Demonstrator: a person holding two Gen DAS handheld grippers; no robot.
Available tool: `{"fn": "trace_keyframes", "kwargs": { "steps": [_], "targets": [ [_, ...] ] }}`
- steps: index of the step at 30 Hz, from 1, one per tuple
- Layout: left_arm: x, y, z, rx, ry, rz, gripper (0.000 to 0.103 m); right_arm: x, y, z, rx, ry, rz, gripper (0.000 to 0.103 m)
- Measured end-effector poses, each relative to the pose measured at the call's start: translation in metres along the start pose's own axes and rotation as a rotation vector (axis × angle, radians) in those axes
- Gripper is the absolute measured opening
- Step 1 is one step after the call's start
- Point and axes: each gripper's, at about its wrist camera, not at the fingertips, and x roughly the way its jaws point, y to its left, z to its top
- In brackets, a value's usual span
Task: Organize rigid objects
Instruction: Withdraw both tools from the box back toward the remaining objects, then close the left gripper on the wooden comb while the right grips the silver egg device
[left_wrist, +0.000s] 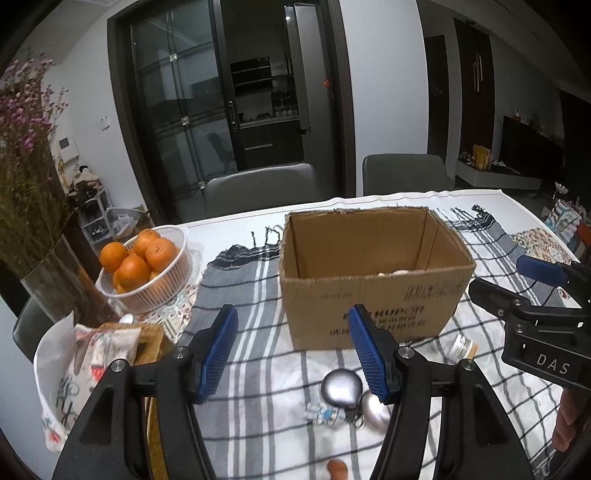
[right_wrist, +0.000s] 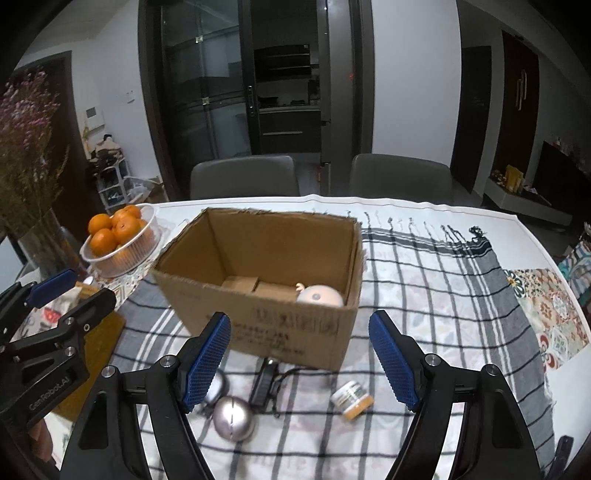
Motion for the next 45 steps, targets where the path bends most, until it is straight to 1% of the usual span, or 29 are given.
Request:
{"fn": "trace_keyframes", "kwargs": {
  "steps": [7,14,23,30,35,45],
  "targets": [
    [-0.013,0.004,-0.023,-0.01,0.019,0.004,0.062,-0.011,0.013,-0.019,-0.027,-0.003,0.023,0.078],
    [-0.019,0.004,-0.049,-0.014,0.06,-0.005,0.061,-0.018,0.022,-0.038,-0.052,0.008,0.047,0.078],
    [-0.019,0.003,-0.084,-0.019,0.12,-0.036,0.061,-0.022,0.035,-0.068,-0.107,0.008,0.059,0.078],
    [-0.011,-0.001,-0.108,-0.02,0.171,-0.063,0.061,-0.014,0.04,-0.085,-0.134,0.032,0.084,0.078],
    [-0.003,-0.006,-0.124,-0.016,0.221,-0.087,0.061,-0.002,0.044,-0.096,-0.149,0.073,0.118,0.078],
    [0.011,-0.017,-0.151,-0.018,0.316,-0.127,0.058,0.025,0.045,-0.113,-0.157,0.146,0.136,0.078]
  ]
}}
